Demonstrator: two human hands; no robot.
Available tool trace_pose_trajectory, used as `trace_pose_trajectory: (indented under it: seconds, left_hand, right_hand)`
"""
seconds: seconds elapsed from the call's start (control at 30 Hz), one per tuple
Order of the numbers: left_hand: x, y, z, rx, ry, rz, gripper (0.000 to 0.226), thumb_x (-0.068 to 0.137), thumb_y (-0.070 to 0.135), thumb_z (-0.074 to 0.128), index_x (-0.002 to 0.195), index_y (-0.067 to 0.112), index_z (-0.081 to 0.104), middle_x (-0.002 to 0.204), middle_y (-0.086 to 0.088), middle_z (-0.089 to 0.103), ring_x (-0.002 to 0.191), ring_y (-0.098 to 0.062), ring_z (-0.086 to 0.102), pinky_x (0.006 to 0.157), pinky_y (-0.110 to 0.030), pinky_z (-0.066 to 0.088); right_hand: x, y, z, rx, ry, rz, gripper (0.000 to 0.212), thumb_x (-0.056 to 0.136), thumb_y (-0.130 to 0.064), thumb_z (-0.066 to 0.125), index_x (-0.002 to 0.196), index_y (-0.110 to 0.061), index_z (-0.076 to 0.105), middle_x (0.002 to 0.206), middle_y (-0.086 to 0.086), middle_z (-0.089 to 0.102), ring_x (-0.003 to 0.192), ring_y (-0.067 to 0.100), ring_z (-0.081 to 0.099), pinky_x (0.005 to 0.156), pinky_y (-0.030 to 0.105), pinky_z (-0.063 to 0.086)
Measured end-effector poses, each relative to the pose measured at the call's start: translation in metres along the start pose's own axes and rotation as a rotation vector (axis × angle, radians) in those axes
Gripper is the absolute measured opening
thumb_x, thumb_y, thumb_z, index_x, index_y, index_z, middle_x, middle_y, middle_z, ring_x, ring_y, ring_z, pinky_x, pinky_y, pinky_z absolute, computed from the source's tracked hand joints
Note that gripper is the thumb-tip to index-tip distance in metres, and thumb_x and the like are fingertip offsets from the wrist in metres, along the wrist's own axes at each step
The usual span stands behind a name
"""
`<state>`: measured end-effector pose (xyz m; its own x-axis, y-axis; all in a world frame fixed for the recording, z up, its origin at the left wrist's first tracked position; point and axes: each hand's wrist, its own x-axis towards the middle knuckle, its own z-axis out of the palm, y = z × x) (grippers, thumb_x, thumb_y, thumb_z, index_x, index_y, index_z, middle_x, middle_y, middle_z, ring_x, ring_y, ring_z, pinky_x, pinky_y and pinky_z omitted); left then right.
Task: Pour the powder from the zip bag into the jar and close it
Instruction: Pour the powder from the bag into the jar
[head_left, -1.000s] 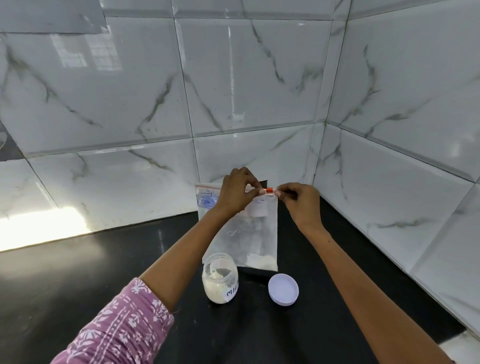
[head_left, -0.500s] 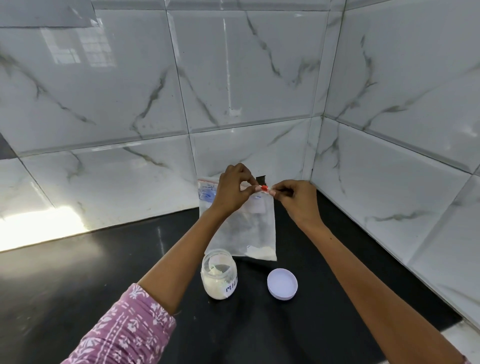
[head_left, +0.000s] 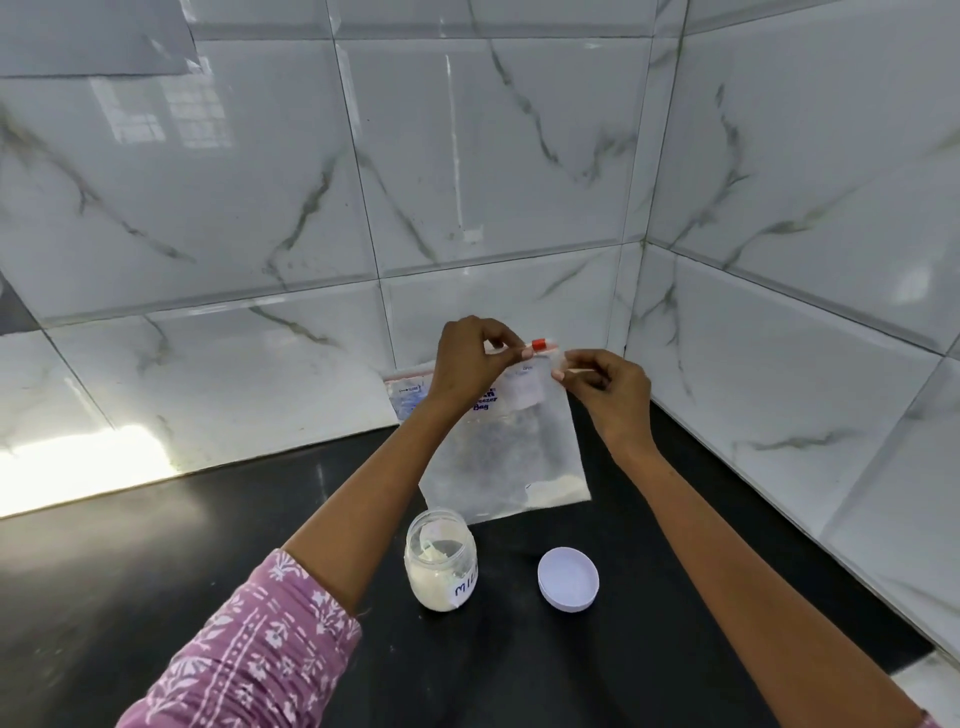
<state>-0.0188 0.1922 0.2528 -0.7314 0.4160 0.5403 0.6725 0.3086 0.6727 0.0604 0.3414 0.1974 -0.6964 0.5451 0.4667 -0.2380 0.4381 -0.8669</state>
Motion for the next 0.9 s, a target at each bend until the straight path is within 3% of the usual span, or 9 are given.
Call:
trace_pose_trajectory:
  seconds: [0.13, 0.27, 0.33, 0.43, 0.53, 0.67, 0.77, 0.9]
  left_hand:
    - [0.011, 0.013, -0.008, -0.071, 0.081, -0.004, 0.010, 0.076, 0.020, 0.077, 0.077, 0.009, 0.076, 0.076, -0.003, 0.074, 0.064, -0.004, 0.059, 0.062, -0.008, 0.040]
    - [0.013, 0.015, -0.018, -0.246, 0.149, -0.080, 0.006, 0.073, 0.018, 0.080, 0.074, 0.014, 0.076, 0.070, 0.003, 0.071, 0.064, -0.009, 0.063, 0.064, -0.017, 0.048]
    - [0.012, 0.016, -0.021, -0.339, 0.149, -0.131, 0.007, 0.072, 0.018, 0.081, 0.075, 0.013, 0.076, 0.074, -0.001, 0.074, 0.073, -0.018, 0.069, 0.072, -0.027, 0.053]
    - [0.008, 0.019, -0.025, -0.478, 0.154, -0.194, 0.005, 0.072, 0.015, 0.081, 0.074, 0.016, 0.076, 0.077, -0.004, 0.075, 0.077, -0.020, 0.070, 0.078, -0.030, 0.055]
    - [0.002, 0.023, -0.033, -0.556, 0.180, -0.215, 0.007, 0.072, 0.011, 0.080, 0.072, 0.016, 0.076, 0.069, 0.002, 0.074, 0.070, -0.012, 0.069, 0.069, -0.022, 0.054]
    - [-0.011, 0.022, -0.055, -0.621, 0.250, -0.252, 0.006, 0.074, 0.005, 0.077, 0.076, 0.010, 0.074, 0.060, 0.009, 0.071, 0.059, -0.002, 0.063, 0.061, -0.015, 0.048]
    - [-0.024, 0.009, -0.079, -0.602, 0.336, -0.303, 0.005, 0.075, 0.008, 0.077, 0.077, 0.011, 0.073, 0.061, 0.010, 0.071, 0.063, -0.007, 0.062, 0.063, -0.019, 0.049]
    - [-0.054, -0.015, -0.106, -0.494, 0.382, -0.388, 0.006, 0.076, 0.019, 0.077, 0.075, 0.022, 0.072, 0.064, 0.015, 0.070, 0.067, -0.001, 0.062, 0.061, -0.016, 0.044]
  right_hand:
    - [-0.025, 0.032, -0.014, -0.066, 0.076, 0.186, 0.052, 0.072, -0.022, 0.079, 0.118, -0.009, 0.059, 0.109, -0.003, 0.063, 0.101, 0.010, 0.058, 0.088, 0.023, 0.045]
    - [-0.055, 0.060, -0.020, 0.096, 0.336, 0.409, 0.065, 0.071, -0.017, 0.080, 0.128, -0.011, 0.048, 0.123, 0.003, 0.056, 0.113, 0.015, 0.053, 0.094, 0.027, 0.040]
    - [-0.065, 0.070, -0.015, 0.271, 0.320, 0.585, 0.069, 0.073, -0.017, 0.079, 0.132, -0.009, 0.043, 0.125, 0.006, 0.055, 0.113, 0.017, 0.053, 0.099, 0.031, 0.042]
    - [-0.072, 0.080, -0.007, 0.530, 0.110, 0.742, 0.060, 0.082, -0.022, 0.070, 0.134, -0.011, 0.044, 0.125, 0.004, 0.059, 0.113, 0.017, 0.057, 0.103, 0.040, 0.043]
    - [-0.068, 0.081, -0.002, 0.610, -0.060, 0.697, 0.029, 0.088, -0.025, 0.062, 0.116, -0.018, 0.059, 0.114, 0.002, 0.068, 0.103, 0.015, 0.065, 0.097, 0.041, 0.047]
    - [-0.052, 0.065, 0.001, 0.586, -0.079, 0.603, 0.006, 0.089, -0.018, 0.061, 0.094, -0.016, 0.065, 0.092, 0.002, 0.072, 0.081, 0.013, 0.071, 0.075, 0.034, 0.058]
    - [-0.040, 0.053, 0.000, 0.566, -0.083, 0.554, 0.003, 0.088, -0.016, 0.063, 0.090, -0.015, 0.065, 0.087, 0.001, 0.072, 0.078, 0.013, 0.071, 0.065, 0.028, 0.059]
    - [-0.032, 0.041, 0.001, 0.567, -0.114, 0.470, 0.008, 0.086, -0.012, 0.065, 0.094, -0.012, 0.065, 0.084, 0.001, 0.072, 0.076, 0.011, 0.070, 0.068, 0.026, 0.059]
